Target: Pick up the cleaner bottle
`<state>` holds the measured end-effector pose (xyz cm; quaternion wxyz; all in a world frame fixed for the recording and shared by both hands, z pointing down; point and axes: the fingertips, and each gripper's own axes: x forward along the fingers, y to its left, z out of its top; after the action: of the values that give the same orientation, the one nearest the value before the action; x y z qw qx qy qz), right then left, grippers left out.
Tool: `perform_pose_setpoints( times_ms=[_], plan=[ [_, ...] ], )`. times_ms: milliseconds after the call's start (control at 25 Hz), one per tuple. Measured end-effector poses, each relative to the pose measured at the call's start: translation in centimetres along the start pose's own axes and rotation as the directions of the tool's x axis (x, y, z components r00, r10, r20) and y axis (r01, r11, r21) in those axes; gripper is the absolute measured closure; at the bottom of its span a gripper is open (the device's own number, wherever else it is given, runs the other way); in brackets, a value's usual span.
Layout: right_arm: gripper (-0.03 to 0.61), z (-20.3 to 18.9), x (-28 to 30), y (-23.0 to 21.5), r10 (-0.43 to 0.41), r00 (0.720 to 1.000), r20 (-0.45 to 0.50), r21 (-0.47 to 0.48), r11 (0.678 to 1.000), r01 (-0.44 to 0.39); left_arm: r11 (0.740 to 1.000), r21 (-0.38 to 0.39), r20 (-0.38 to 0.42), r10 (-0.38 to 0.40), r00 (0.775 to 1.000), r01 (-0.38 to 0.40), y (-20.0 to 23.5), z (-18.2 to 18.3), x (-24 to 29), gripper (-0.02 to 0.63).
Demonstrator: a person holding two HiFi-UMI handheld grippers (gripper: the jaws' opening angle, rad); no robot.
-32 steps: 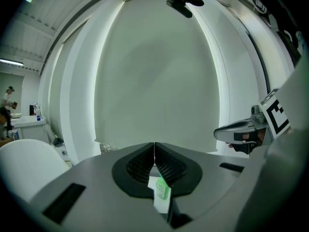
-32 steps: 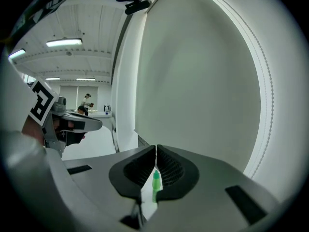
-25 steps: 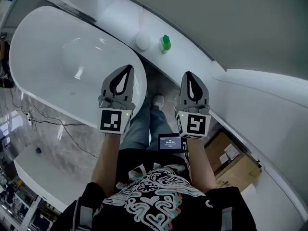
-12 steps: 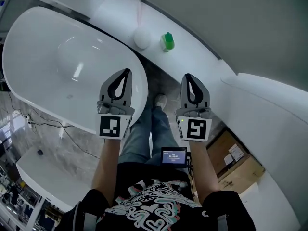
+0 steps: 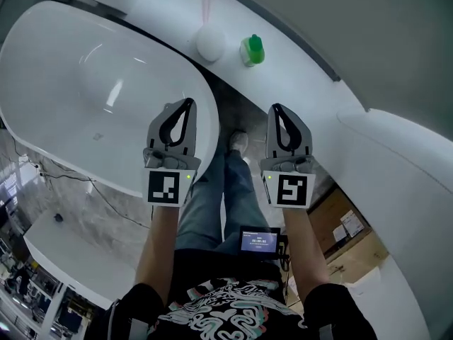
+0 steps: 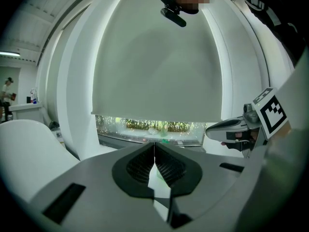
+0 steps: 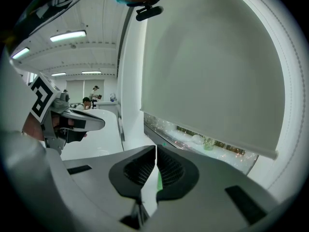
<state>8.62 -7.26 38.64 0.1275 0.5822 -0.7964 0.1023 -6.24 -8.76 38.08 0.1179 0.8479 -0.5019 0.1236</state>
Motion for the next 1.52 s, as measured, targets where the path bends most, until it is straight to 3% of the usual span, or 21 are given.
perform_pose_setpoints(
  times_ms=[800,1240,1520],
  plan=[
    [0.548,-8.5,1.9,-1.5,0.022,0.997,-0.069,-0.016,1.000,-0.024,1.000,-0.015,-0.042,0.022,0.999,-0.023,-0.4,-8.3,2.5,0.595],
    [0.546,-11.3,3.2,-1.2,0.067,0.991,-0.118,-0.032,0.997,-0.071,1.000,-0.010,-0.039,0.012,0.999,-0.012,0.0,-9.8,4.0,0.597],
    [0.546,-13.3,5.2,-1.2,0.063,0.987,-0.147,-0.015,0.998,-0.066,0.998,-0.060,-0.023,0.028,0.999,-0.029,0.8,-10.6,6.2,0.595]
  ],
)
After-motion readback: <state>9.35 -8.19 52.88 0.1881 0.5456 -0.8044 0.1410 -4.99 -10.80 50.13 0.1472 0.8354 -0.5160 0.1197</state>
